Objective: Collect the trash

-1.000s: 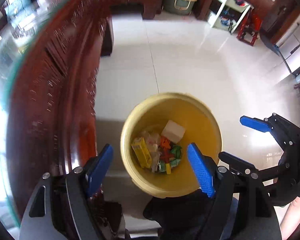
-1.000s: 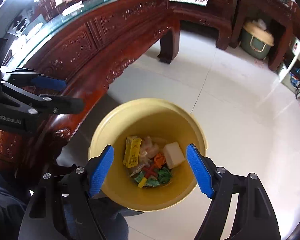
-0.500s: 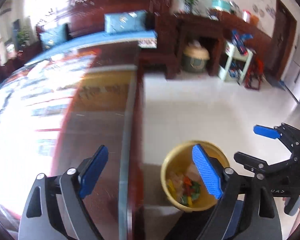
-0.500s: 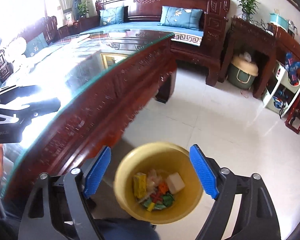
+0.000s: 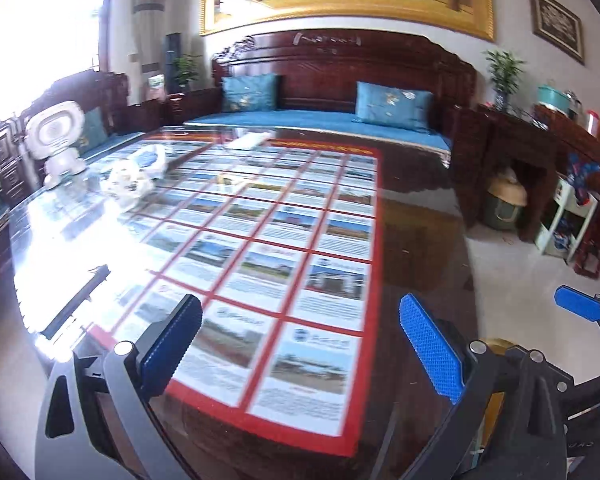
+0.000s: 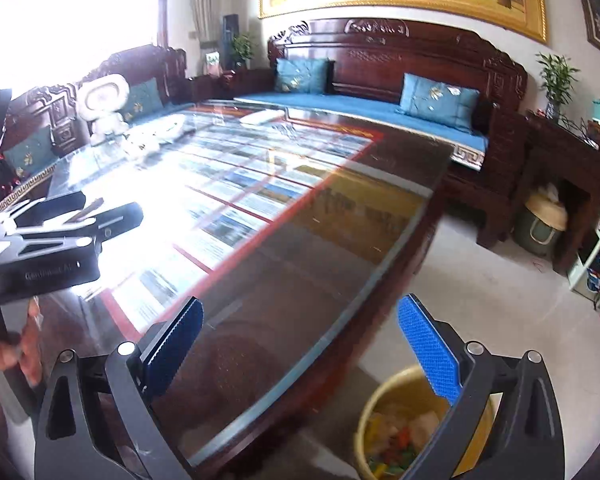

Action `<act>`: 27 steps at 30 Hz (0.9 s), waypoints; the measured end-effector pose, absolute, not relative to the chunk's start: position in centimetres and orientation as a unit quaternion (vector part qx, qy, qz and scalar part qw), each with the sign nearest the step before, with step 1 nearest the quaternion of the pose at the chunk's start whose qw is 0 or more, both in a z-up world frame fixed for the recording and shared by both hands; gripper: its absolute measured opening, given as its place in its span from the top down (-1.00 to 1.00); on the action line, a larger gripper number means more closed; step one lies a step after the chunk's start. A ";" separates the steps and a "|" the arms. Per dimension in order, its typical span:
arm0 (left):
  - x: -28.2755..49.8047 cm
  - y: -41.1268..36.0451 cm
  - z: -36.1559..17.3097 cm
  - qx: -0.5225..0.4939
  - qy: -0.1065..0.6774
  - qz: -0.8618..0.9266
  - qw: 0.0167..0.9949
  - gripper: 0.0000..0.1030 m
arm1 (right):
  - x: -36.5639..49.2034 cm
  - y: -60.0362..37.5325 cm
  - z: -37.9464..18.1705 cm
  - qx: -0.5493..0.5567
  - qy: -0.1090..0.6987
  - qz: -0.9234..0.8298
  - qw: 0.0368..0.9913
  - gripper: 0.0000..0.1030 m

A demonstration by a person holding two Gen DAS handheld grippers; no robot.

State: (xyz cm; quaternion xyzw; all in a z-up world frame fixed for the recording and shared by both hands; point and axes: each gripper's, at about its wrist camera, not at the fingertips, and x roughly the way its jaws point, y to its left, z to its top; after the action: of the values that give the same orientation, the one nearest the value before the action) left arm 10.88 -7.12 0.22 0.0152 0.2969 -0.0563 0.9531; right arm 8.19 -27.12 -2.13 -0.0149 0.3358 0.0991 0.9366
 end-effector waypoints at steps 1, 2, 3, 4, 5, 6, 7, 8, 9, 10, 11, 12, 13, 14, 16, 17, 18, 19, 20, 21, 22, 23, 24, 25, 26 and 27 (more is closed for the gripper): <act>10.7 -6.0 0.2 0.013 0.292 -0.048 0.955 -0.92 | 8.5 -26.0 -1.9 -0.015 0.330 0.102 0.938 -0.83; 10.6 -5.0 0.3 0.013 0.287 -0.037 0.957 -0.92 | 8.8 -25.1 -1.8 -0.012 0.321 0.103 0.942 -0.84; 10.6 -4.1 0.3 0.015 0.283 -0.026 0.959 -0.92 | 9.2 -24.1 -1.6 -0.011 0.315 0.104 0.943 -0.83; 10.5 -3.0 0.4 0.014 0.277 -0.017 0.961 -0.92 | 9.6 -23.2 -1.5 -0.008 0.310 0.105 0.945 -0.83; 10.4 -2.5 0.5 0.012 0.273 -0.012 0.962 -0.92 | 9.8 -22.5 -1.5 -0.007 0.306 0.103 0.946 -0.84; 10.3 -1.7 0.7 0.010 0.268 -0.008 0.963 -0.92 | 10.1 -21.6 -1.4 -0.009 0.302 0.100 0.948 -0.84; 10.2 -1.1 0.8 0.006 0.265 -0.007 0.964 -0.92 | 10.3 -20.7 -1.3 -0.012 0.300 0.097 0.949 -0.84; 10.0 -0.4 0.9 0.003 0.262 -0.002 0.965 -0.92 | 10.3 -19.9 -1.3 -0.015 0.298 0.093 0.950 -0.84; 10.0 0.2 1.0 0.001 0.260 0.003 0.966 -0.92 | 10.2 -19.0 -1.1 -0.016 0.295 0.091 0.951 -0.84; 10.1 0.5 1.0 0.001 0.261 0.008 0.965 -0.92 | 10.1 -18.4 -1.0 -0.016 0.291 0.093 0.952 -0.84; 10.2 0.9 1.0 0.002 0.263 0.014 0.965 -0.92 | 10.1 -17.9 -0.9 -0.015 0.287 0.095 0.953 -0.84; 10.3 1.2 1.1 0.001 0.265 0.016 0.964 -0.92 | 10.1 -17.4 -0.8 -0.014 0.283 0.100 0.954 -0.84; 10.4 1.4 1.1 -0.002 0.264 0.016 0.964 -0.92 | 10.1 -16.9 -0.7 -0.013 0.281 0.107 0.954 -0.84; 10.3 1.7 1.1 -0.005 0.261 0.018 0.965 -0.92 | 9.9 -16.8 -0.7 -0.011 0.279 0.110 0.954 -0.84; 10.1 2.3 1.3 -0.010 0.249 0.029 0.968 -0.92 | 9.7 -16.2 -0.6 -0.008 0.276 0.115 0.954 -0.84; 9.9 2.5 1.4 -0.012 0.246 0.034 0.969 -0.92 | 9.8 -16.0 -0.6 -0.006 0.276 0.116 0.954 -0.84; 9.9 2.7 1.5 -0.015 0.245 0.039 0.969 -0.92 | 9.9 -15.9 -0.5 -0.003 0.276 0.116 0.954 -0.84; 9.9 2.8 1.6 -0.016 0.244 0.042 0.969 -0.92 | 10.0 -15.8 -0.5 -0.001 0.276 0.117 0.954 -0.84; 10.0 3.1 1.7 -0.017 0.244 0.043 0.969 -0.92 | 10.1 -15.8 -0.4 0.002 0.277 0.117 0.954 -0.84; 10.0 3.2 1.8 -0.016 0.243 0.043 0.969 -0.92 | 10.2 -15.8 -0.4 0.005 0.277 0.117 0.954 -0.84; 9.9 3.3 1.8 -0.013 0.243 0.046 0.969 -0.92 | 10.2 -16.0 -0.4 0.008 0.277 0.118 0.953 -0.84; 10.0 3.4 1.9 -0.011 0.243 0.051 0.969 -0.92 | 10.3 -16.0 -0.4 0.015 0.279 0.120 0.953 -0.84; 10.0 3.5 2.0 -0.009 0.241 0.052 0.969 -0.92 | 10.4 -16.0 -0.4 0.020 0.280 0.122 0.952 -0.84; 9.9 3.6 2.1 -0.007 0.240 0.054 0.969 -0.92 | 10.5 -16.0 -0.3 0.026 0.281 0.126 0.951 -0.84; 9.9 3.7 2.1 -0.007 0.239 0.056 0.969 -0.92 | 10.7 -15.9 -0.3 0.032 0.284 0.129 0.949 -0.84; 9.9 3.9 2.2 -0.008 0.238 0.058 0.969 -0.92 | 10.9 -15.8 -0.3 0.039 0.287 0.132 0.948 -0.84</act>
State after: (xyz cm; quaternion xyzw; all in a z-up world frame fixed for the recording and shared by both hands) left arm 9.88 3.88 2.22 -0.0084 0.2382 0.0577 0.9694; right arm 10.87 -15.83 -0.30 0.0386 0.2866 0.1322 0.9481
